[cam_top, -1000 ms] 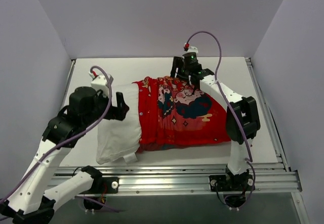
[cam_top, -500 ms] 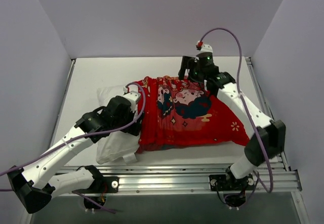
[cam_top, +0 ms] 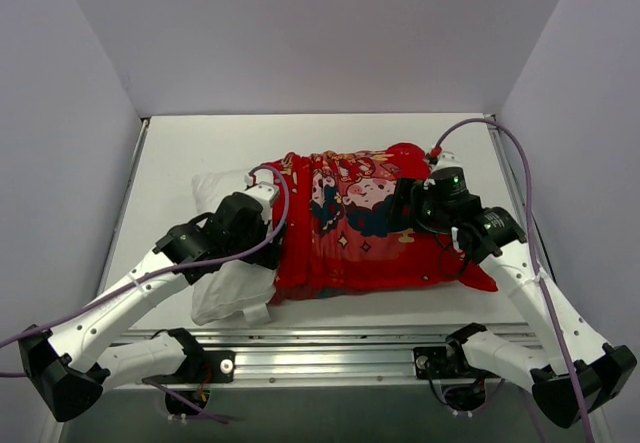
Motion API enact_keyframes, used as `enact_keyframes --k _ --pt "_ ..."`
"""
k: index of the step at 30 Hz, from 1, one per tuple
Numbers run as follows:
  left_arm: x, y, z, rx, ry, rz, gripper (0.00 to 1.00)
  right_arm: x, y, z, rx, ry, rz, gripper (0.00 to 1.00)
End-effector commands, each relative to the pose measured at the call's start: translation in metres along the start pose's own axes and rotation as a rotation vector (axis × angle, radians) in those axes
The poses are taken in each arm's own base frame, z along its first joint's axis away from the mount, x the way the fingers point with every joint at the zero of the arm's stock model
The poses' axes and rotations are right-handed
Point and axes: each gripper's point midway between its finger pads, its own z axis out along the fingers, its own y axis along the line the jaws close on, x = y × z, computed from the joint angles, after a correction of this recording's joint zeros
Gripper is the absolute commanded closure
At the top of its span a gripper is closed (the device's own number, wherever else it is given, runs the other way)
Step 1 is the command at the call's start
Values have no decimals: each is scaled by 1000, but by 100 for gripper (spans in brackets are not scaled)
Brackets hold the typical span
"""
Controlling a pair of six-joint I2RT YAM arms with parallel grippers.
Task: Remove the pillowcase from the pillow
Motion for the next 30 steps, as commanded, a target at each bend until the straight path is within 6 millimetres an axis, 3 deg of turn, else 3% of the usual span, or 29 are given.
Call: enact_keyframes --k 1,5,8,9,11,12,14,15,18,19,23,26,30 --pt "-7 -8 12 18 -27 -36 6 54 -2 2 -32 189 10 16" --pt "-8 -10 20 15 -38 -53 6 85 -3 34 -54 270 4 15" --pt "-11 -10 28 10 -54 -72 6 83 -8 75 -28 233 18 15" --pt "-14 -10 31 9 -67 -83 6 70 -7 87 -39 187 24 15" --pt "-18 -10 35 16 -75 -95 6 68 -12 112 -20 199 23 16" --pt "-21 -9 37 17 -84 -99 6 48 -9 121 -33 144 22 16" --pt "-30 -6 38 25 -99 -117 6 41 -12 141 -9 143 20 16" --pt "-34 -4 37 28 -105 -110 6 21 -6 146 -19 106 19 16" --pt "-51 -6 26 48 -141 -73 6 8 -8 163 -2 95 -21 16" --pt "-53 -7 23 60 -146 -52 6 -6 -7 167 -5 71 -41 16" --pt "-51 -6 9 83 -149 44 6 -27 -16 184 23 60 -39 16" --pt "-48 7 0 35 -151 100 6 -47 -14 185 20 10 -26 16" --pt "-55 14 -7 6 -178 166 6 -56 -6 184 -11 -3 -22 17"
